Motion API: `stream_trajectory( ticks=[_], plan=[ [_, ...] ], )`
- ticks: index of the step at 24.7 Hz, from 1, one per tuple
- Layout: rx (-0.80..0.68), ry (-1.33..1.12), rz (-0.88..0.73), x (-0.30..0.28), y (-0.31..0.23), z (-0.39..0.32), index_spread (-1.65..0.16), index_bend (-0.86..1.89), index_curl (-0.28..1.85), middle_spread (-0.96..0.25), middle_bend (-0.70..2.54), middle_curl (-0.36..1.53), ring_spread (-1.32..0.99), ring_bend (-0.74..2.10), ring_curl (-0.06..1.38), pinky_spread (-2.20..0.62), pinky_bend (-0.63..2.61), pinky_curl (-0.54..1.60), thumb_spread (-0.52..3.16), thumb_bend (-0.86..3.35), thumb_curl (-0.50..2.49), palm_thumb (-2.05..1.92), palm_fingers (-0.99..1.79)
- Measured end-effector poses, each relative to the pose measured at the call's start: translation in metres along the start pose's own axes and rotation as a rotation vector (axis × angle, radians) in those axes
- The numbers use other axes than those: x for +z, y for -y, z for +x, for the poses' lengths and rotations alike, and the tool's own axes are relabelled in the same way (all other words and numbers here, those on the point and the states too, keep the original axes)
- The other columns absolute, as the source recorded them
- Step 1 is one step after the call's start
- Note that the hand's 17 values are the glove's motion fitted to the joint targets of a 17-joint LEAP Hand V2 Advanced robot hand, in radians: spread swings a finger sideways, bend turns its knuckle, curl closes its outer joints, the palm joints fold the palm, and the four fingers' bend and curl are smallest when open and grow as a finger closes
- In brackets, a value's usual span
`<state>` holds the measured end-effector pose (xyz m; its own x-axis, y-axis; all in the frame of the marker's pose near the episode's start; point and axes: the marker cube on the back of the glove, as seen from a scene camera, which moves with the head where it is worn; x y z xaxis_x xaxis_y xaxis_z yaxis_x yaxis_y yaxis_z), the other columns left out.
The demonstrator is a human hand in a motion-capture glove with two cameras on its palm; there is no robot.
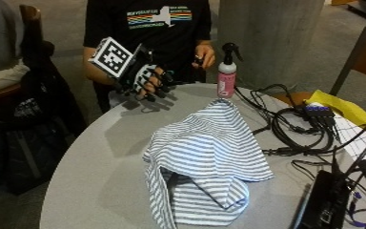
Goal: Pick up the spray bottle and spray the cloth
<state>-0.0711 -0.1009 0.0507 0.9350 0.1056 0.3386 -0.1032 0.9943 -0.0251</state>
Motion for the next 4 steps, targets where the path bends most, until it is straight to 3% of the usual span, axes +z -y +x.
stream_trajectory(
  ticks=[4],
  plan=[
    [0.156,-0.103,0.065,-0.0157,-0.0133,0.0159,-0.23,0.12,0.28,-0.02,0.31,0.47,-0.01,0.35,0.36,0.06,0.33,0.39,0.89,-0.03,0.38,0.86,0.81]
  ],
)
